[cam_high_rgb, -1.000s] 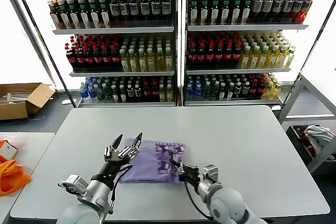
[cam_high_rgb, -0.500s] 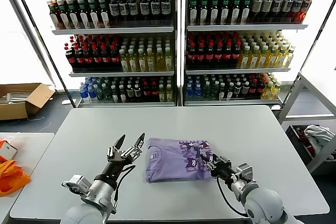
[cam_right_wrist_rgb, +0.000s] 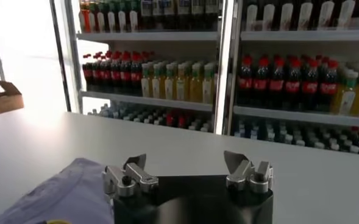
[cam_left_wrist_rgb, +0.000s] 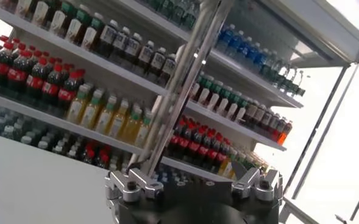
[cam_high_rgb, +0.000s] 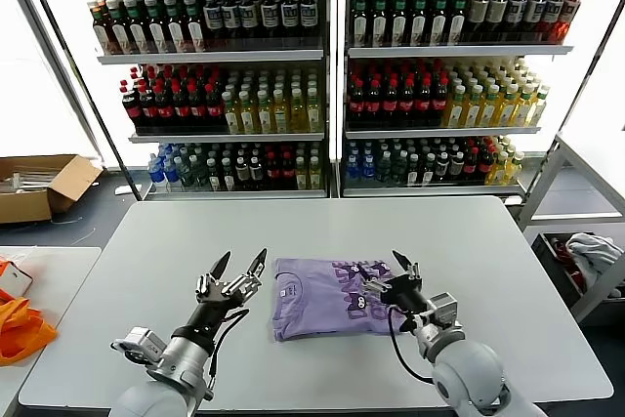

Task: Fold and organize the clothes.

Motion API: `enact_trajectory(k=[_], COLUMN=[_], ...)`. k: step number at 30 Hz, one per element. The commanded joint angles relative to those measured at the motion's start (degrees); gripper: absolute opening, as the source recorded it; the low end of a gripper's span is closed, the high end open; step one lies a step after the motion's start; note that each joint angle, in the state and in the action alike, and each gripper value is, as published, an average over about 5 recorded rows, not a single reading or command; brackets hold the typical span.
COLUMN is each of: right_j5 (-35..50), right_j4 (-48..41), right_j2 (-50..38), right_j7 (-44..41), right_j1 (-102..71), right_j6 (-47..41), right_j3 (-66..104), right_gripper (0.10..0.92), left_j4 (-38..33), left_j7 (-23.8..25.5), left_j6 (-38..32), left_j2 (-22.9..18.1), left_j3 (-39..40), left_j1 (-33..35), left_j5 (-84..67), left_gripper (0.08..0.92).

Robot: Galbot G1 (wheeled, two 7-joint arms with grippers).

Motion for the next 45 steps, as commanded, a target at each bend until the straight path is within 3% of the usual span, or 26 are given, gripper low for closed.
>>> enact_trajectory(k=[1,8,17,23,28,31,38,45], right_j5=[-3.2,2.2,4.6,-3.3,-5.6,-5.6,-3.5,-2.2], right_j4=[-10.7,-11.3,1.2,-8.7,-18.6,-20.1,-15.2,-1.6], right_j2=[7.4,8.8,8.7,14.2,17.3,16.3,14.2,12.6], right_j7=[0.8,4.0,6.5,7.5,6.0,5.4,7.7,8.3], right_j1=[0.3,0.1,5.9,11.1,11.4,10.4,9.0,8.8], right_j6=[0.7,-1.9,1.6,0.8,-3.4,-5.3,-1.6,3.0], right_j3=[-5.8,-5.4,-7.4,-13.8,-15.9,-16.3,-15.2,-11.7], right_gripper=[0.820,0.823,0.823,0.823,0.823,0.823,0.823,0.823], left_j4=[0.2,0.6,0.1,-0.1,-0.2,-0.4,1.2,1.7], left_j7=[0.1,0.2,0.4,0.4,0.3,0.3,0.3,0.3], left_j6=[-0.2,-0.6,-1.0,-1.2,-1.2,-1.5,-1.8,-1.6], left_j2=[-0.3,-0.7,-1.1,-1.6,-1.6,-1.7,-1.8,-1.5], left_j3=[0.1,0.2,0.1,-0.5,-2.1,-2.9,-3.4,-3.6], left_j1=[0.7,1.0,1.3,1.1,1.8,2.5,2.7,1.9], left_j5=[0.0,0.0,0.2,0.8,0.9,0.7,0.5,0.5], left_gripper=[0.823,0.823,0.823,0.822,0.823,0.823,0.823,0.822])
